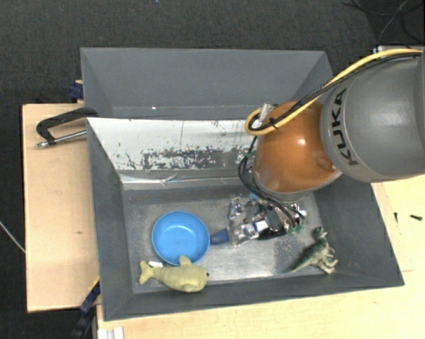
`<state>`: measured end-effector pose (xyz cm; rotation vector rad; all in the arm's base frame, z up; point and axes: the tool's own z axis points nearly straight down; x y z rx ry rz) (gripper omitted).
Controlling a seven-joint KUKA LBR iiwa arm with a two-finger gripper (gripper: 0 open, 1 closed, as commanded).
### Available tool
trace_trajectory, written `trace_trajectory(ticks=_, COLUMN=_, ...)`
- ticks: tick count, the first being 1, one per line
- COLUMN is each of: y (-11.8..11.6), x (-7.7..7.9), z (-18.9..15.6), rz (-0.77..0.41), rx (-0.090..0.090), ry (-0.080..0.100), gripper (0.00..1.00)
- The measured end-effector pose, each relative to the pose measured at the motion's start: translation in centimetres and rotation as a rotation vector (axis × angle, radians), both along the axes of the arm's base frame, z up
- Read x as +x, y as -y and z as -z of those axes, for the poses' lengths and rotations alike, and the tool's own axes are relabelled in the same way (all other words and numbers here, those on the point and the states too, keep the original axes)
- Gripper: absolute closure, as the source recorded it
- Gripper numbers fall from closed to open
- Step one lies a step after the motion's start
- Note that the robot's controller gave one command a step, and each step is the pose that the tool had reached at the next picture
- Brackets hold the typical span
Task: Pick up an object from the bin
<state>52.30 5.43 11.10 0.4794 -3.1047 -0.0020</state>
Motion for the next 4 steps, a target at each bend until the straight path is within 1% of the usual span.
trace_trajectory(ticks=1, y=0.9, x=1.4, z=-8.5, rz=0.240, rx=0.002, ry=0.012, gripper=1.00)
trace_trajectory(ticks=2, y=0.9, x=1.3, z=-8.3, rz=0.240, rx=0.001, ry=0.007, gripper=0.00)
trace_trajectory(ticks=3, y=3.4, x=-1.6, z=4.1, rz=0.074, rx=0.002, ry=0.006, gripper=0.00)
trace_trajectory(ticks=4, y=3.3, x=-1.3, z=3.7, rz=0.074, rx=0.003, ry=0.016, gripper=1.00)
